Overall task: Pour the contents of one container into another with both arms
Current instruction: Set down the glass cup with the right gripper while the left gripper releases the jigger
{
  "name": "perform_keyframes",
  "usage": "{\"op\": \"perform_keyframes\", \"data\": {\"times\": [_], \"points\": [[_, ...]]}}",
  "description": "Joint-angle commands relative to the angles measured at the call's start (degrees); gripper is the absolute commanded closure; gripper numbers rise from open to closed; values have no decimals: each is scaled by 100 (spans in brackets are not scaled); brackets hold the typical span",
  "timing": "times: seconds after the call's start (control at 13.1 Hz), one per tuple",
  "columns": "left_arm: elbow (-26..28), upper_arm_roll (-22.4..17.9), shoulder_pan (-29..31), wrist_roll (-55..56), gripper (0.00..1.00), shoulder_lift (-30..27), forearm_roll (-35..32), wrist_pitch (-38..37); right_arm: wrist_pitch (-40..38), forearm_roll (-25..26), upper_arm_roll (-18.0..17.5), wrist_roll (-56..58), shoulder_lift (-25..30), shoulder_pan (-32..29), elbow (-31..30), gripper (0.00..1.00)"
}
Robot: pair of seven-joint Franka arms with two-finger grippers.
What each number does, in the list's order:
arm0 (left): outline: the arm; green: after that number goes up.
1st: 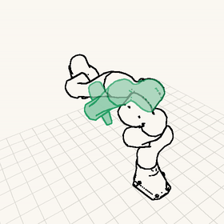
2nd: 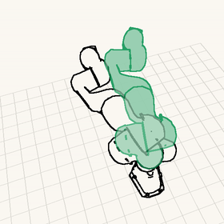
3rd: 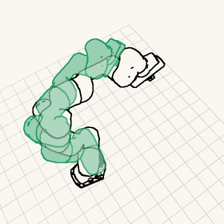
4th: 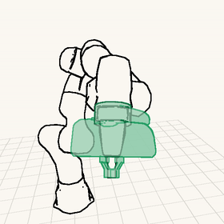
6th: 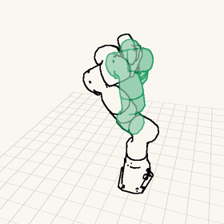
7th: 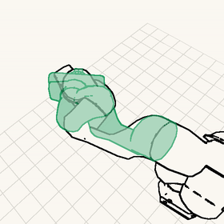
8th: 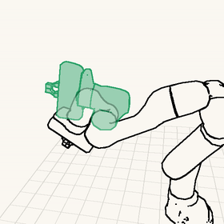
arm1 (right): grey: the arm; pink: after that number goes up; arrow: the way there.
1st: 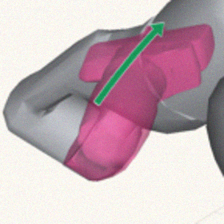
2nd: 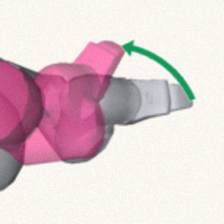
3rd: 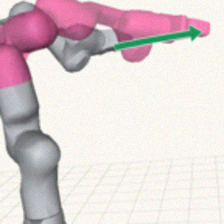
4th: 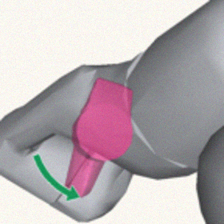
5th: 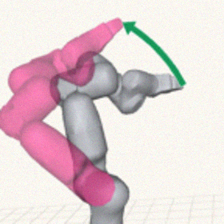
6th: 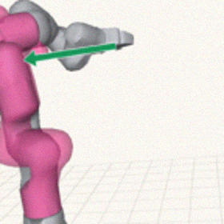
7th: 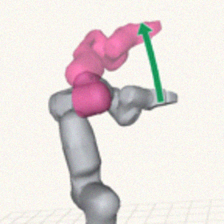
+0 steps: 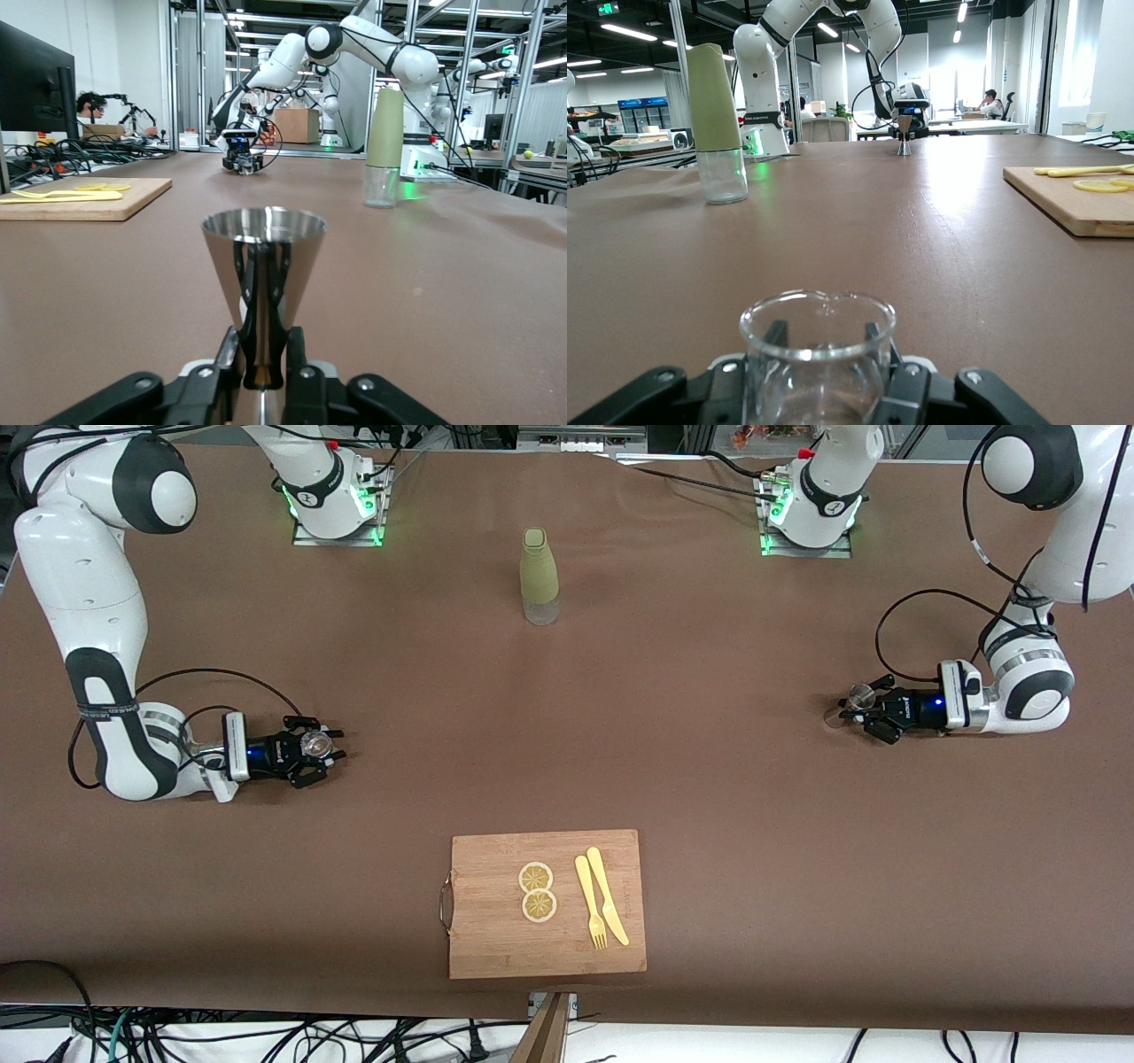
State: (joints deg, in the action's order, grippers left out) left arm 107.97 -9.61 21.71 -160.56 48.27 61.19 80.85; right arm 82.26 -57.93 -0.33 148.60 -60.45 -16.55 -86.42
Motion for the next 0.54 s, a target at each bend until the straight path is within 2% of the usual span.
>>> {"op": "perform_keyframes", "data": {"times": [0.0, 0.15, 0.31, 0.46], "points": [[-170, -84, -18, -1470, 0, 121, -196, -96, -34, 133, 59, -33, -64, -59, 117, 0], [-302, -102, -18, -1382, 0, 121, -204, -78, -34, 203, 209, -33, -55, -59, 134, 0], [-679, -233, -70, -884, 0, 95, -222, 192, -78, 291, 323, -33, -46, -76, 134, 0], [-1196, -304, -88, -286, 0, 69, -658, 596, -104, 300, 586, -120, 76, -50, 134, 0]]}}
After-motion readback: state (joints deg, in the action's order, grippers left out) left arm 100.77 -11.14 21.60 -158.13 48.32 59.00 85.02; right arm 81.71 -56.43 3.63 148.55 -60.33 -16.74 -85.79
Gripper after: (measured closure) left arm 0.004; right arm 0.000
